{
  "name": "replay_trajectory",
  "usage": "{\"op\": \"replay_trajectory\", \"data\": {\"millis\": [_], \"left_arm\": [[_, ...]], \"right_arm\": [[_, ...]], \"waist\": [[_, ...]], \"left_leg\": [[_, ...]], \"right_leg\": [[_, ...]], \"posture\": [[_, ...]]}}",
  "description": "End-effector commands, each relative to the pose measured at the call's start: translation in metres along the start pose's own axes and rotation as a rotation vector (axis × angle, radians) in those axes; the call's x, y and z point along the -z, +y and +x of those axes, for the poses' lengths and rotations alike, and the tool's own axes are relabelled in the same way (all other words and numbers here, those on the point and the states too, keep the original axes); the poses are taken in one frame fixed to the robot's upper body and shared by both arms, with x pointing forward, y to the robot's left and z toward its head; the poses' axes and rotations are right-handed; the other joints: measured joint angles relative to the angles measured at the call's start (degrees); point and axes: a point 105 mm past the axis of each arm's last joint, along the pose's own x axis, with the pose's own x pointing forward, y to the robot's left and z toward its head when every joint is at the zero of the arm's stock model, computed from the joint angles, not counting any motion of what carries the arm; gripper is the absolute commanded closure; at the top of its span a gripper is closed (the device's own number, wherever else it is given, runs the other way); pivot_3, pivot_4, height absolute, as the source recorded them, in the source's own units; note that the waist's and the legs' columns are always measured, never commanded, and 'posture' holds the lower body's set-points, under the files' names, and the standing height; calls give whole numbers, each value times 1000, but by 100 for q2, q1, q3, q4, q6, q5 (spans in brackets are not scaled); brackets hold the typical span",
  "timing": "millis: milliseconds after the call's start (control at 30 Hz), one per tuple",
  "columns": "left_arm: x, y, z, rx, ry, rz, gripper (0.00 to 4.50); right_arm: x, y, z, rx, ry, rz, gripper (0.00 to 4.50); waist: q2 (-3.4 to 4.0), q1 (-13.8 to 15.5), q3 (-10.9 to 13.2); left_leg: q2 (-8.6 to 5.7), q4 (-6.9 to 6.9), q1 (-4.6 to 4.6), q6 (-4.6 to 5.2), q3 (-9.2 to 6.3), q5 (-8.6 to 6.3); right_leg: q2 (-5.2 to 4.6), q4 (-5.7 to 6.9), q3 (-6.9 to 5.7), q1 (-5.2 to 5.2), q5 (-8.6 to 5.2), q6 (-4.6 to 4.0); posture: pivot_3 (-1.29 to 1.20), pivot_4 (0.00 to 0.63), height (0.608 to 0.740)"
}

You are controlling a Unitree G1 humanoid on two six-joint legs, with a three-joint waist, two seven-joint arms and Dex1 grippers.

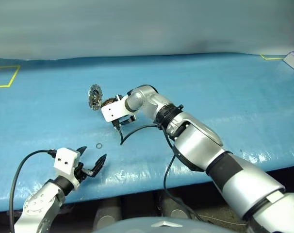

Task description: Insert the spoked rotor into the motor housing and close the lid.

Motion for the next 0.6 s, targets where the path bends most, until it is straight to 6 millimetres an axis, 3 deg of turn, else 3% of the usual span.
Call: {"op": "replay_trajectory", "data": {"millis": [33,167,300,433,600], "left_arm": [[-10,2,2,33,-12,37,0],[-24,6,9,84,-25,73,0],[-39,9,16,145,-48,101,0],[-57,10,27,246,-33,174,0],[-76,14,41,377,45,300,0]], "right_arm": [[-11,-19,-25,90,-157,53,33],[-4,-9,-56,175,-322,212,33],[15,24,-83,227,-386,377,33],[45,69,-113,327,-367,619,33],[38,112,-147,433,-486,897,33]], "waist": [[-1,17,-1],[-4,78,-3],[-1,133,-2],[-6,173,-5],[-1,127,-2]], "left_leg": [[0,1,-1,0,-2,0],[-4,3,-1,0,-19,0],[-7,4,-2,0,-22,0],[-8,11,-2,-1,-25,2],[-3,15,7,-5,-18,5]], "right_leg": [[0,0,-2,1,0,0],[0,0,-9,12,5,-5],[0,2,-11,13,18,-15],[1,9,-12,15,5,-2],[7,17,-4,13,-2,6]], "posture": [[0,150,740],[0,150,740],[0,150,740],[0,150,740],[0,150,740]]}}
